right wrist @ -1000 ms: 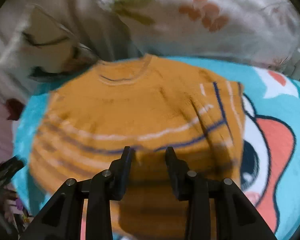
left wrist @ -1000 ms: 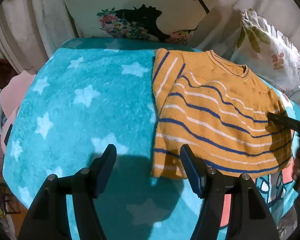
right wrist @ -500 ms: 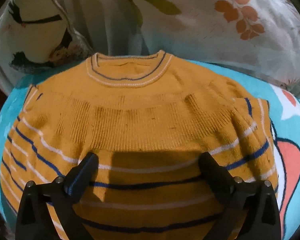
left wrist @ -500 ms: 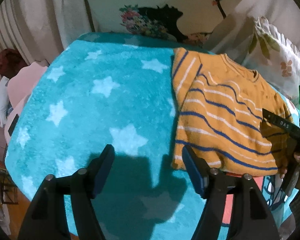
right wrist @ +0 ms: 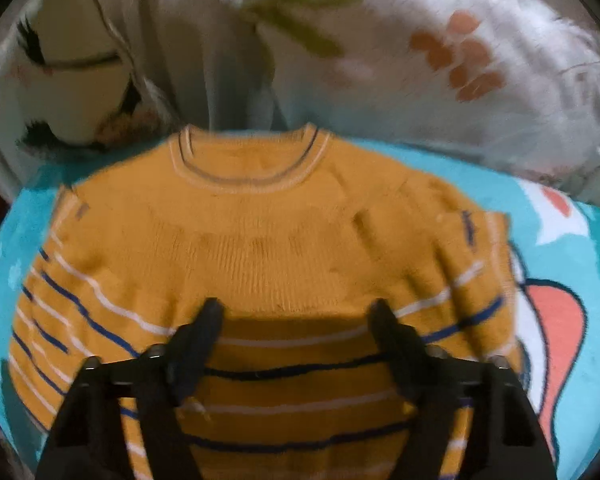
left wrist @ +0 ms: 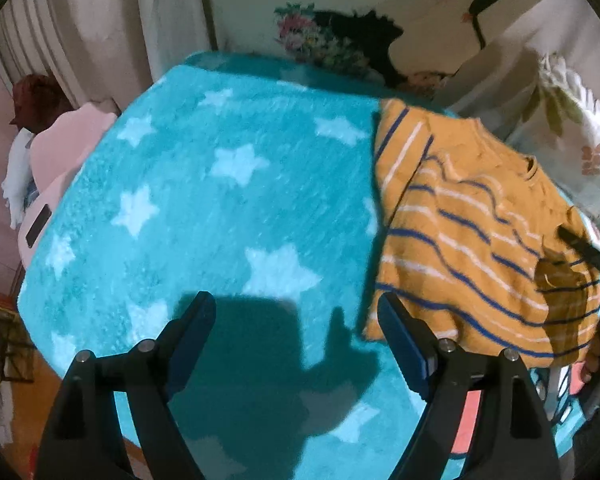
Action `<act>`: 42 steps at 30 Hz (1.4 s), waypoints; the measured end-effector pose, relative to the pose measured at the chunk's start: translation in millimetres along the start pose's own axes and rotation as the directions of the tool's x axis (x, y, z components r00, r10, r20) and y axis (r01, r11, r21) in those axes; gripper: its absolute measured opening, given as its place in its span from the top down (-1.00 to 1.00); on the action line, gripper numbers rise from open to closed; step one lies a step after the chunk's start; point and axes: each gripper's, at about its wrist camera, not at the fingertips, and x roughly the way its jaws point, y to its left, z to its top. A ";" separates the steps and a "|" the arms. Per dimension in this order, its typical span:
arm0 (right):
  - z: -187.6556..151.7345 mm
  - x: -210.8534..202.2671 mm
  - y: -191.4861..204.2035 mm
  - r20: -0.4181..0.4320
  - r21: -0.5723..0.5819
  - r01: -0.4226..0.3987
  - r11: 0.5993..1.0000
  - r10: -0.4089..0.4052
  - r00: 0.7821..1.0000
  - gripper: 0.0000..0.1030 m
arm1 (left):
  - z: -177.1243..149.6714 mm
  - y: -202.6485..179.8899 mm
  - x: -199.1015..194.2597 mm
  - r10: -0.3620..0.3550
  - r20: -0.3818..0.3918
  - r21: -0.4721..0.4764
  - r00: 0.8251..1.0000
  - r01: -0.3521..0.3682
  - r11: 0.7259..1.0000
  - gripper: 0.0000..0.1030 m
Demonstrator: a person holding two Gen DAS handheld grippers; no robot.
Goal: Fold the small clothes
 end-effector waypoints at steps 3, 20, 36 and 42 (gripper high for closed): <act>-6.6 -29.1 8.6 0.040 -0.025 -0.049 0.998 0.050 0.998 -0.49 | -1.7 -2.3 6.7 -0.011 -0.023 0.015 1.000 0.012 1.000 -0.59; -46.2 -50.3 40.2 -0.019 -0.039 -0.131 0.991 0.130 0.991 -0.50 | 9.7 5.0 42.3 0.062 -0.054 0.086 0.997 -0.057 0.995 0.66; -70.6 -49.9 114.4 -0.052 -0.251 -0.189 0.950 0.181 0.982 -0.50 | 10.7 10.8 19.0 0.126 0.001 0.141 0.992 -0.124 0.982 -0.10; -83.1 -52.5 133.7 -0.053 -0.333 -0.177 0.926 0.169 0.984 -0.50 | 11.8 5.3 22.7 0.108 -0.009 0.150 0.994 -0.105 0.983 -0.13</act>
